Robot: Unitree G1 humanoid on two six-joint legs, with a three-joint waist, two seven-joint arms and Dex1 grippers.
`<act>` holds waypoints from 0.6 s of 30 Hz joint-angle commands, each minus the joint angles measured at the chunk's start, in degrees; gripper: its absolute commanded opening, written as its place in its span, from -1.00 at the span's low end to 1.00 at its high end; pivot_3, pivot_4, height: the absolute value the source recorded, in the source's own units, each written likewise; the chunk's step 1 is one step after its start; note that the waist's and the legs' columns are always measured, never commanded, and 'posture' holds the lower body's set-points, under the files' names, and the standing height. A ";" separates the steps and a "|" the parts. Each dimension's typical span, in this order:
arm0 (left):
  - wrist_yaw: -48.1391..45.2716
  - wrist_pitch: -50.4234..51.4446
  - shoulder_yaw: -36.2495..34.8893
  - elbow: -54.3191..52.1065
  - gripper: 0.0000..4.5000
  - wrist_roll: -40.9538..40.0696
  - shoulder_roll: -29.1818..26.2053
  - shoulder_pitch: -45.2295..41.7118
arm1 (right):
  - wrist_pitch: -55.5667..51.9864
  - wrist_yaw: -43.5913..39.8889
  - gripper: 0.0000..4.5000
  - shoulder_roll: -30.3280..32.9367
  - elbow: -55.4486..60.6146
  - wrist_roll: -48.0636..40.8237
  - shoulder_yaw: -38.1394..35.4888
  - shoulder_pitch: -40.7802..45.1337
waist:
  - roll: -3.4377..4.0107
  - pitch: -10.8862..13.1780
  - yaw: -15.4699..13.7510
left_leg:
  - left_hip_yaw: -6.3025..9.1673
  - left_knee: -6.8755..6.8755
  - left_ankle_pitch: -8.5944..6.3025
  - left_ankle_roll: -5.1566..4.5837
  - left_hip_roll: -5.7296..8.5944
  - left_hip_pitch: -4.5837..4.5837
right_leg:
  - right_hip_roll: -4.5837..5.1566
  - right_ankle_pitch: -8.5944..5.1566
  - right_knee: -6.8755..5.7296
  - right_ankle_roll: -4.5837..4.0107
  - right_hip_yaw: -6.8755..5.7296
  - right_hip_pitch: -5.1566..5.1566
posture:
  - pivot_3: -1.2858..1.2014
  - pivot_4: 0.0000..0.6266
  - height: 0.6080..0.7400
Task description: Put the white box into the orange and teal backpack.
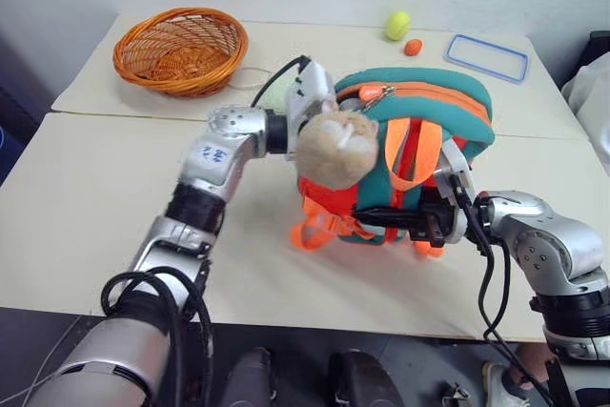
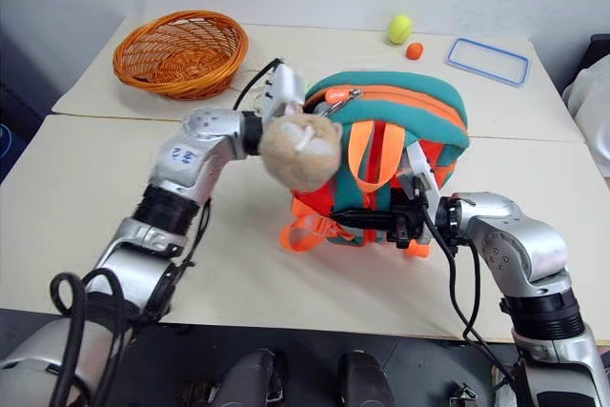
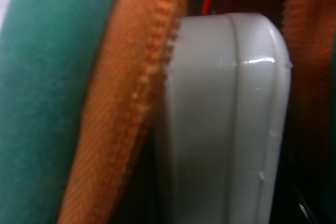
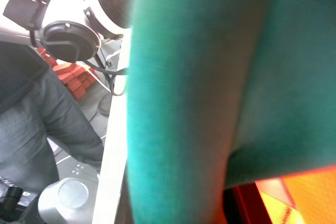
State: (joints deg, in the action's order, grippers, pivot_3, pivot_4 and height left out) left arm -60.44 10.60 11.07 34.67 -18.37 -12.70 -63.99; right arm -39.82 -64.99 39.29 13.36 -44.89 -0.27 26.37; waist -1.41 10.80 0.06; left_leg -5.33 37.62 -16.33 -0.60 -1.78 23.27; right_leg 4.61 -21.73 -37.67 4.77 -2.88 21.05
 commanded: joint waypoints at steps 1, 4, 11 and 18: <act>-3.52 -3.75 -1.92 2.38 -0.30 -0.87 3.04 -2.86 | 1.18 0.19 -1.00 -1.13 2.16 0.70 0.81 -0.33 | 0.00 0.00 0.01 | 0.00 0.04 0.00 0.00 0.00 0.00 | 0.00 0.00 -0.01 0.00 0.01 0.00 | 0.03 -0.52 1.00; -4.75 -2.48 -4.27 1.01 0.10 -1.34 0.91 -1.68 | 1.50 1.48 -1.00 -1.91 2.72 0.99 0.22 -0.88 | 0.00 0.00 0.17 | 0.00 0.12 0.00 0.00 -0.01 0.02 | 0.02 0.00 -0.05 0.00 0.04 0.00 | 0.03 -0.52 1.00; -13.63 0.75 -10.78 -5.94 0.82 -5.41 -11.17 3.05 | 1.36 4.23 -1.00 -2.85 3.75 0.71 -1.18 -2.75 | 0.01 0.00 1.35 | 0.02 0.07 0.04 0.07 -0.09 0.02 | -0.03 0.00 -0.23 0.00 0.04 0.06 | 0.03 -0.52 1.00; -24.60 7.31 -10.83 -14.77 0.82 -6.94 -25.00 9.44 | 0.93 6.39 -1.00 -3.52 3.77 -0.36 -2.88 -3.79 | 0.02 0.01 1.52 | 0.05 0.09 0.04 0.07 -0.07 0.02 | -0.01 0.00 -0.27 0.00 0.04 0.00 | 0.03 -0.52 1.00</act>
State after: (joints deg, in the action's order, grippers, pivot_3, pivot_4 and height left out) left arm -83.44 16.48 0.97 24.10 -23.52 -36.99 -54.81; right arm -38.98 -58.45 35.14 15.62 -44.50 -1.85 22.58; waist -1.39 10.81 1.58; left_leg -5.28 37.70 -16.30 -0.55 -1.83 23.29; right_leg 4.61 -21.73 -37.93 4.76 -2.84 21.02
